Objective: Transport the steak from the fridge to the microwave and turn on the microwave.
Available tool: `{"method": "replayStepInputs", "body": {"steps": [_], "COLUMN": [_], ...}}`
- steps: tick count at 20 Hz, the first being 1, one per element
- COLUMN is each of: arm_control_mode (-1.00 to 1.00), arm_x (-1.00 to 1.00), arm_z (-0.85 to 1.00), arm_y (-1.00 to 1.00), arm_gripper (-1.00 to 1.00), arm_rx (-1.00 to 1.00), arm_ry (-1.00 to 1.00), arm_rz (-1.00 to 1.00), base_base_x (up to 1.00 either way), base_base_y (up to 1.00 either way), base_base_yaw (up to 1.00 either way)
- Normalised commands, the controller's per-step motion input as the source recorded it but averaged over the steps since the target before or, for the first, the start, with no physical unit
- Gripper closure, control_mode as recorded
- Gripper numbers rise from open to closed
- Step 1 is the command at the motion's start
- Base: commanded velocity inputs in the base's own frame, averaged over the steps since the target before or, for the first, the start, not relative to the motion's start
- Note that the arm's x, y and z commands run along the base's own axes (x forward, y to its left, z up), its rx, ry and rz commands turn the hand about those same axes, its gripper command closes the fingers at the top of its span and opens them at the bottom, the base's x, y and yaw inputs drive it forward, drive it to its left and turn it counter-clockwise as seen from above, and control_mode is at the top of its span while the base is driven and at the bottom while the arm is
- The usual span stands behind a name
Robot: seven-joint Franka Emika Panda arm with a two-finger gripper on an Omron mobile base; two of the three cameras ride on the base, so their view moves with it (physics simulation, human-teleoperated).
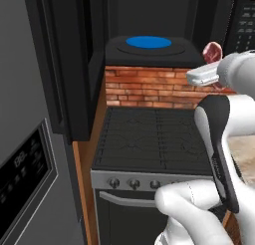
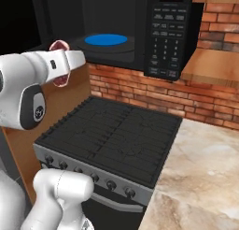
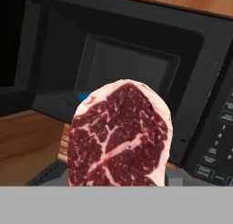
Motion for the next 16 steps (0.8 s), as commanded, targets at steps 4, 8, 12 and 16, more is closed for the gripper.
{"method": "replayStepInputs", "body": {"steps": [4,8,12,16], "arm_control_mode": [-1.0,-1.0,-1.0,-1.0], "arm_x": [0.56,0.67,0.65,0.62], "arm_z": [0.2,0.12,0.02,0.0], "arm_y": [0.0,0.07,0.08,0.03], "arm_gripper": [1.0,1.0,1.0,1.0], "arm_rx": [0.0,0.0,0.0,0.0], "arm_ry": [0.04,0.04,0.0,-0.01], "arm_rz": [0.0,0.0,0.0,0.0], "base_base_x": [0.0,0.0,0.0,0.0], "base_base_y": [0.0,0.0,0.0,0.0], "base_base_yaw": [0.0,0.0,0.0,0.0]}}
